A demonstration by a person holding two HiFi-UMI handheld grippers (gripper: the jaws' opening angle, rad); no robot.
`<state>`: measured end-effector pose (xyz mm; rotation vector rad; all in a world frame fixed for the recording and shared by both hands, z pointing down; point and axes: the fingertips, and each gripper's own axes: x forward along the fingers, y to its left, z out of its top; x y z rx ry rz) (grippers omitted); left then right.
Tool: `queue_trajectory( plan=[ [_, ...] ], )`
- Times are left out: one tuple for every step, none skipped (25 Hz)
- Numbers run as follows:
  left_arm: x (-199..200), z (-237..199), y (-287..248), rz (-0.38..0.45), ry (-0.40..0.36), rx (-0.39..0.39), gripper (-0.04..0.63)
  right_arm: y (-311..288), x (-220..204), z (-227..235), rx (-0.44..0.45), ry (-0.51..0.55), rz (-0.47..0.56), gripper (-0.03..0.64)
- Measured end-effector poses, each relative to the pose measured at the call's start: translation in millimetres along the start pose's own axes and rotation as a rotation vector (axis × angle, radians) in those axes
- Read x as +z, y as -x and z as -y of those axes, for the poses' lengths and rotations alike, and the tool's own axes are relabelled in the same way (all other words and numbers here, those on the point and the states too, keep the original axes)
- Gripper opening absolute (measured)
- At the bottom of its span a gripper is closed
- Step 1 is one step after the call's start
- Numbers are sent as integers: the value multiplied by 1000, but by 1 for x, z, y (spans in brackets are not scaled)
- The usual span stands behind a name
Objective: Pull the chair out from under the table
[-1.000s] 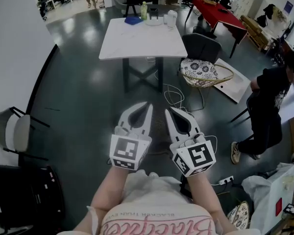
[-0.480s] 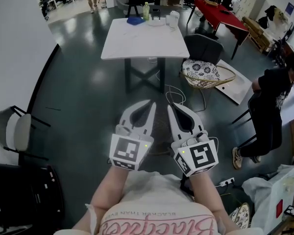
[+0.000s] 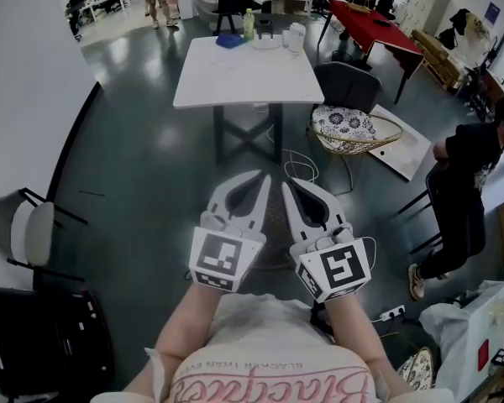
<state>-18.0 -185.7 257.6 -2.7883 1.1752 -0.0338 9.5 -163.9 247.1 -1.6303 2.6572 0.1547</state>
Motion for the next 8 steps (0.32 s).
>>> queue_trajectory(
  plan=[
    [-1, 0, 0, -3, 2, -2, 5, 0, -1, 0, -1, 0, -2, 5],
    [-2, 0, 0, -6, 3, -4, 5, -1, -1, -1, 0, 0, -3, 5],
    [-2, -1, 0, -9, 4, -6, 5, -1, -1, -2, 1, 1, -4, 5],
    [-3, -1, 1, -13, 5, -9, 5, -2, -2, -3, 2, 2, -6, 5],
    [-4, -2, 1, -16, 6, -11, 5, -3, -2, -4, 4, 3, -7, 5],
    [-4, -2, 2, -19, 8, -13, 5, -3, -2, -6, 6, 4, -9, 5],
    [-4, -3, 3, -20, 9, -16, 5, -4, -2, -7, 7, 5, -11, 5],
    [-5, -3, 4, -22, 10, -18, 5, -5, -3, -9, 8, 6, -13, 5]
  ],
)
